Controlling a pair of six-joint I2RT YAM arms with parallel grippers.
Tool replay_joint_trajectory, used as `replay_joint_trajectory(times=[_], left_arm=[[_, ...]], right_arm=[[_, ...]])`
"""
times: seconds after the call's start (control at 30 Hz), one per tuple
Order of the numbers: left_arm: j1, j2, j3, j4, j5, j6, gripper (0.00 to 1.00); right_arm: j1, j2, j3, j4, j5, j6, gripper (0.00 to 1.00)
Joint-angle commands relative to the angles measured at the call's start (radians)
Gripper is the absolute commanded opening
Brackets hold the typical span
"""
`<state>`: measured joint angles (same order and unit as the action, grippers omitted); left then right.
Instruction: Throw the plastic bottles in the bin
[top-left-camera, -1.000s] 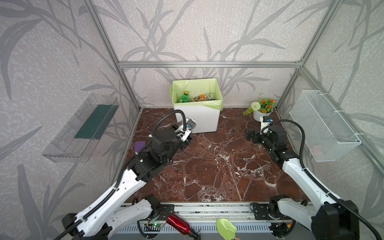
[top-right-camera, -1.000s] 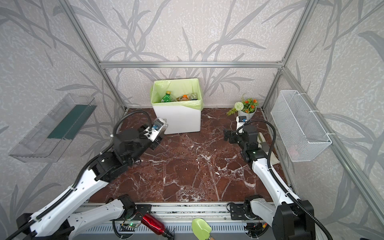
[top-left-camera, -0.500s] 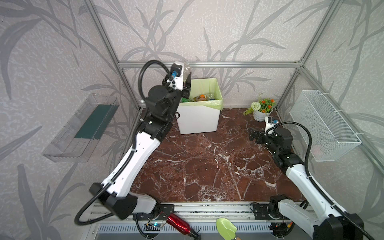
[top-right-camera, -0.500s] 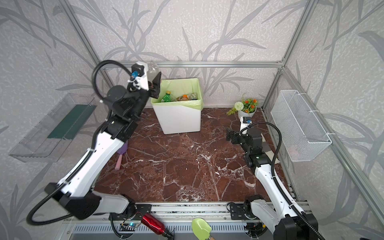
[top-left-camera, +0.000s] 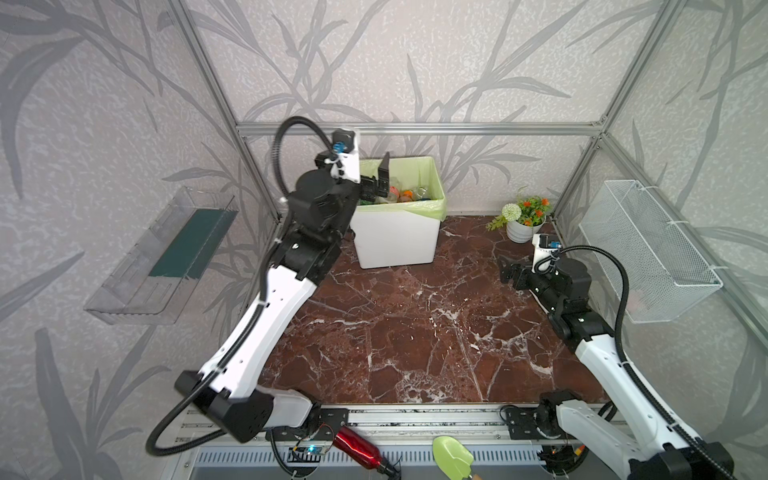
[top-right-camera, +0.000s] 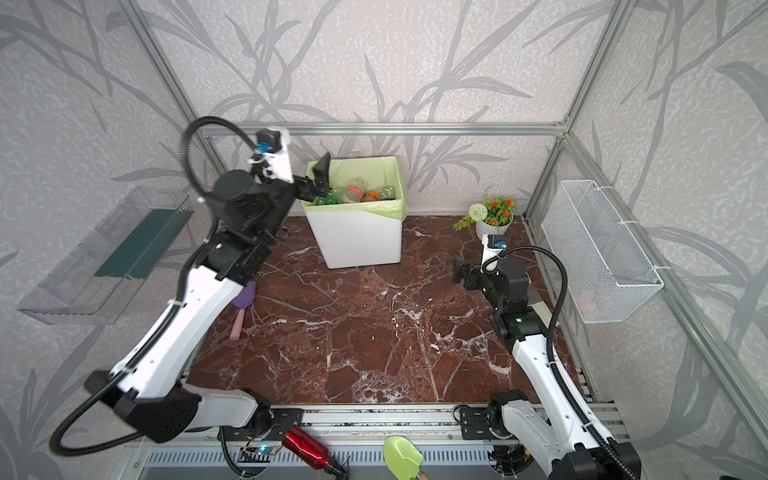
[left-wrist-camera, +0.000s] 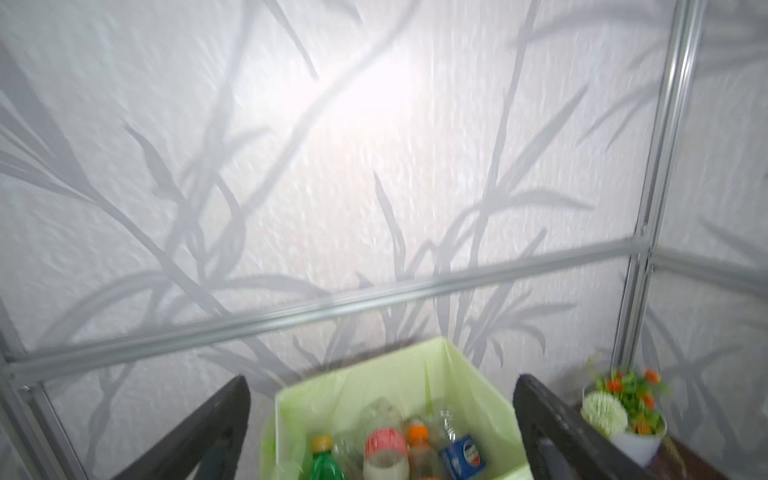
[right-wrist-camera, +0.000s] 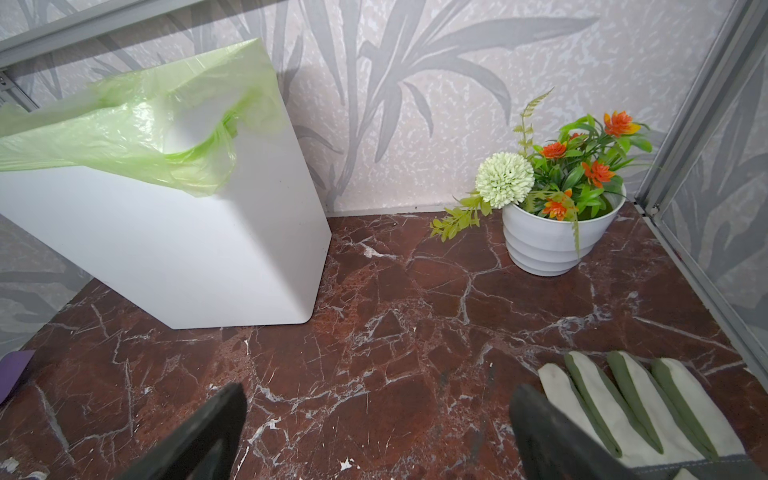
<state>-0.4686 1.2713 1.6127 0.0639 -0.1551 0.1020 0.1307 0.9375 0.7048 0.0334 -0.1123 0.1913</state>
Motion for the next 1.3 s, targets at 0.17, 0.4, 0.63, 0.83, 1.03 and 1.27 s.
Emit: replay_joint_trajectory(times=[0.17,0.4,0.63,0.83,1.03,1.27], left_arm=[[-0.002,-0.233,-0.463,0.140,-0.223,0.009,0.99],[0.040,-0.366,-0.911,0.285,-0.596,-0.007,0.99],[0.164,-0.329,-1.229,0.363,-0.749,-0.188,0.99],[0.295,-0.175,-1.334,0.516,-0.674,-0.282,0.99],[0.358,0.046,-1.347,0.833,-0.484,-0.193,0.99],[0.412,0.317,-1.261,0.972,-0.195,-0.118,0.98]], right_arm=[[-0.009,0.031,-0.149,0.293,0.156,-0.114,0.99],[-0.031,0.220,-0.382,0.799,0.270,-0.156,0.99],[-0.073,0.321,-0.347,0.764,0.230,-0.172,0.99],[-0.074,0.389,-0.349,0.748,0.189,-0.189,0.99],[-0.075,0.478,-0.372,0.854,0.145,-0.202,0.99],[-0.075,0.594,-0.334,0.866,0.109,-0.211,0.99]])
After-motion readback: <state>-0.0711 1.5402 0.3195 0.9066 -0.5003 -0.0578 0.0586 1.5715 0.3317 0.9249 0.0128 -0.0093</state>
